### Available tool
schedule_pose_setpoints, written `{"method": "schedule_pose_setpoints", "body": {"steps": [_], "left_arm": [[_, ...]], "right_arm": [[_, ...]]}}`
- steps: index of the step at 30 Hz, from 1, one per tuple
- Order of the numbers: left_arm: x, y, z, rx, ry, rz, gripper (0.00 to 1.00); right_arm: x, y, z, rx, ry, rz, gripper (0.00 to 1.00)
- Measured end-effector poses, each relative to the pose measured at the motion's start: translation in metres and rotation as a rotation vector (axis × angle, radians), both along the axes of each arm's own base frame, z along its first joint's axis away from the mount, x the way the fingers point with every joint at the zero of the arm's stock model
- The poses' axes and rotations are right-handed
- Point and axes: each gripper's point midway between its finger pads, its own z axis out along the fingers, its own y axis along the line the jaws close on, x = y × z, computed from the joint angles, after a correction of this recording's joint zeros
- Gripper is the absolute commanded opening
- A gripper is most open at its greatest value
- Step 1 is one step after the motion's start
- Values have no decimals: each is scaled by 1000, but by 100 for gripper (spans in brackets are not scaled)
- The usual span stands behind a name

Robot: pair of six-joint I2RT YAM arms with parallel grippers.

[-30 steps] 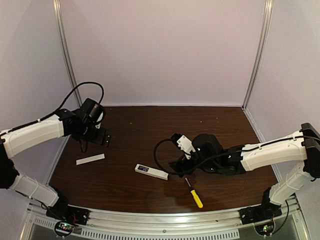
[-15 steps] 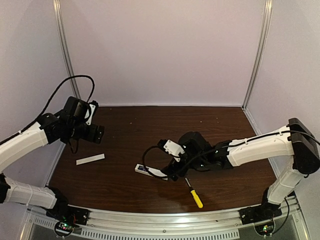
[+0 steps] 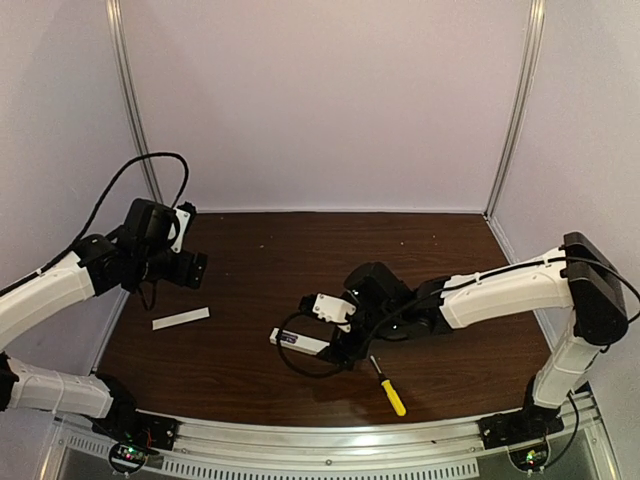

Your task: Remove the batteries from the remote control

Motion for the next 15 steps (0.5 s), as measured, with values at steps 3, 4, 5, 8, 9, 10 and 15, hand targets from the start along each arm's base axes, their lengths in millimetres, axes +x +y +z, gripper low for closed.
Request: {"method": "schedule_pose_setpoints", "body": {"steps": [3,4,5,8,9,10,15], "left_arm": [[1,-1,2,-1,-9,-3,97],[2,-1,2,-1,-11,-4,97],[2,-1,3,-1,-13,-6,97],[2,-1,3,1,-14,-8,97],[1,-1,3,2,-14,-9,97],[1,-1,3,2,-14,-10,97],[1,-2,2,3,-12,-16,97]], "right_arm": [[5,9,-4,-13,4,3,100],[6,12,-7,-20,9,3,100],[8,14,-10,-26,12,2,100],[12,20,-20,-48,23,-2,100],[13,21,-23,-56,26,-5,100],[14,22,-25,-62,27,-8,100],[18,24,-31,-82,28,-17,97]]}}
